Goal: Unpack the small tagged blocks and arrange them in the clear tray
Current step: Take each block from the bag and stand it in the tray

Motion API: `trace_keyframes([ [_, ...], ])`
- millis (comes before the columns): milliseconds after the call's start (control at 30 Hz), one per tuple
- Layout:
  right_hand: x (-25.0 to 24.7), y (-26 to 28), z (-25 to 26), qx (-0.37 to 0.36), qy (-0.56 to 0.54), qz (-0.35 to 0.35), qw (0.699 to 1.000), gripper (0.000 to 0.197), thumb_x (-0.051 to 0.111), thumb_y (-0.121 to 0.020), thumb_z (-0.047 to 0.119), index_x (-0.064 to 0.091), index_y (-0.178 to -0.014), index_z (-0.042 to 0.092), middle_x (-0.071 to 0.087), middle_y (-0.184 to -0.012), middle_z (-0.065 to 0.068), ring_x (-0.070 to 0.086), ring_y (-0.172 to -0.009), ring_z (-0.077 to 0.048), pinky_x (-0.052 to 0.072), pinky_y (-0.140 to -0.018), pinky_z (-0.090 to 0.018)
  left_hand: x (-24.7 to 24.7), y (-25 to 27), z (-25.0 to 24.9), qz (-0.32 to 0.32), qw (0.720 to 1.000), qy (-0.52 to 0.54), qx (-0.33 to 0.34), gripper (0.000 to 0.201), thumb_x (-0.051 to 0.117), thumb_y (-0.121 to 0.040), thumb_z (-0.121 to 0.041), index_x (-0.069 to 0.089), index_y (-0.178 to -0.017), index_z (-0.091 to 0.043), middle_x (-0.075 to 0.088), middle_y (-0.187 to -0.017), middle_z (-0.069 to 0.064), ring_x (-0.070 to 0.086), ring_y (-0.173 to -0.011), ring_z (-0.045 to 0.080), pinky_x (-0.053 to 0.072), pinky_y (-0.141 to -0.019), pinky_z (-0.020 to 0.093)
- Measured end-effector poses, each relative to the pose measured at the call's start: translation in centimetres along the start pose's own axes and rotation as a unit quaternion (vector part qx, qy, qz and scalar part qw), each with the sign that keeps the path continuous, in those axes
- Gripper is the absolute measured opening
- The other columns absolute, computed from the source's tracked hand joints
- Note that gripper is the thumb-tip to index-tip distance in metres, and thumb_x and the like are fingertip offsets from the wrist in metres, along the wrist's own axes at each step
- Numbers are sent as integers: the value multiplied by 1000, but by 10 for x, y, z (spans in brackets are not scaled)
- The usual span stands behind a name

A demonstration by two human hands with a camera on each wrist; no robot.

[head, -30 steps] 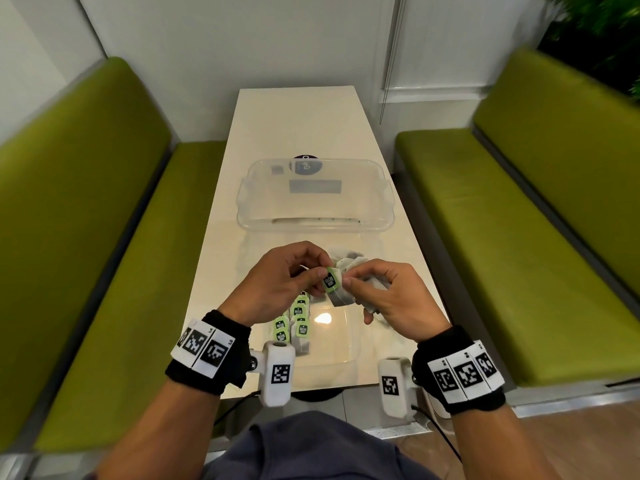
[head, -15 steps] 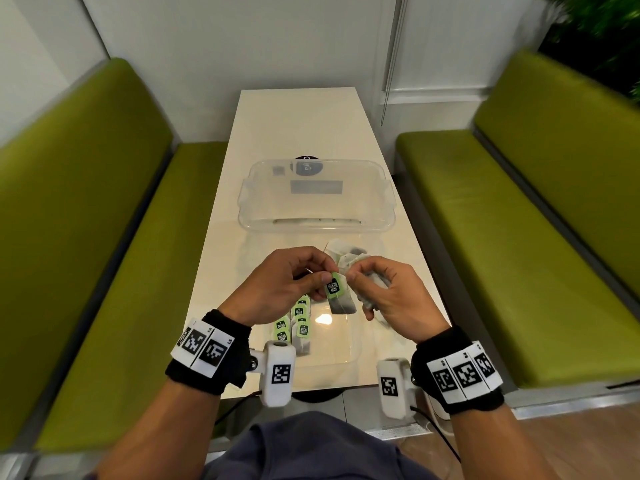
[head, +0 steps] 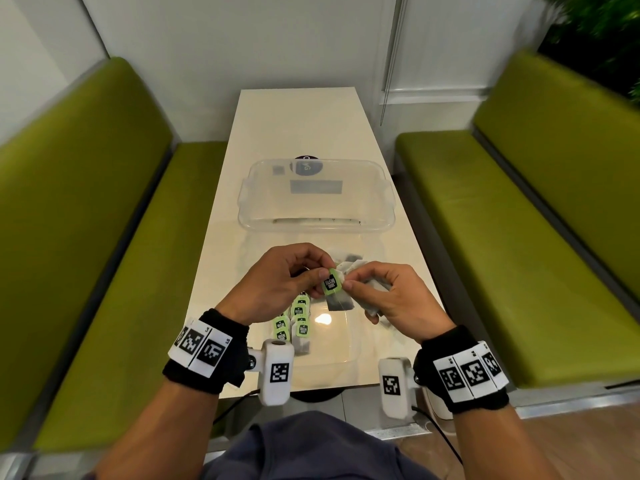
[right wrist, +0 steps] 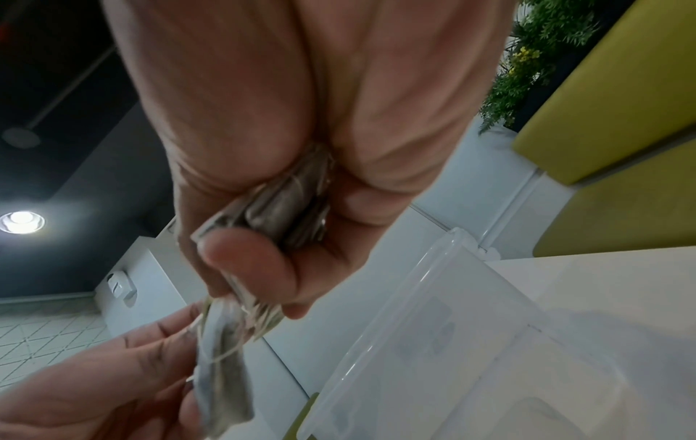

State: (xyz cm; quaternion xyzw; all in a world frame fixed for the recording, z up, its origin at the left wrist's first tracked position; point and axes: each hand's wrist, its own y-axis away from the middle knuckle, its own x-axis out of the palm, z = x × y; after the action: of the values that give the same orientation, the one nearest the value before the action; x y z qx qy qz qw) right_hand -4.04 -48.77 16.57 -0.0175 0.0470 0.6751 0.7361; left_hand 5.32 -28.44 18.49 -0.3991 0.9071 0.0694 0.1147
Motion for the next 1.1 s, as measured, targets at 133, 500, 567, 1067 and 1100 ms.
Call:
trace_keyframes([
  [133, -1, -1, 0, 4, 7, -14, 1000, 10, 75, -89, 12, 74, -90, 2, 61, -60, 5, 47, -49, -21, 44, -49, -31, -1, 0, 1, -1, 1000, -16, -2, 11, 64, -98, -2, 71, -105, -7, 76, -90, 8, 70, -76, 19, 59, -74, 28],
  [500, 1, -4, 0, -31, 39, -58, 997, 8, 74, -91, 12, 73, -91, 5, 65, -71, 10, 50, -49, -10, 46, -47, -30, -1, -1, 1, 26, 999, -36, -12, 13, 66, -97, -2, 73, -102, -12, 73, -83, 3, 71, -74, 16, 57, -72, 28],
  [567, 2, -4, 1, -28, 41, -55, 997, 8, 74, -91, 13, 73, -91, 6, 65, -75, 6, 50, -49, -11, 46, -48, -30, -1, -1, 0, 36, 999, -35, -11, 14, 66, -97, -2, 73, -102, -13, 73, -81, 0, 71, -74, 17, 58, -73, 29],
  [1067, 0, 2, 2, 58, 12, 13, 998, 13, 66, -96, 8, 72, -97, -3, 55, -66, -18, 47, -47, -13, 39, -45, -16, 1, 1, -3, 54, 997, -49, 36, 28, 64, -99, -5, 76, -113, -26, 77, -98, -6, 68, -79, 13, 58, -80, 28],
  [1100, -2, 3, 3, 58, 16, 18, 998, 14, 64, -97, 7, 72, -98, -5, 56, -65, -12, 48, -47, -11, 39, -45, -15, 1, 0, -2, 45, 997, -55, 34, 26, 64, -99, -6, 76, -112, -24, 77, -96, -3, 67, -78, 12, 57, -79, 28],
])
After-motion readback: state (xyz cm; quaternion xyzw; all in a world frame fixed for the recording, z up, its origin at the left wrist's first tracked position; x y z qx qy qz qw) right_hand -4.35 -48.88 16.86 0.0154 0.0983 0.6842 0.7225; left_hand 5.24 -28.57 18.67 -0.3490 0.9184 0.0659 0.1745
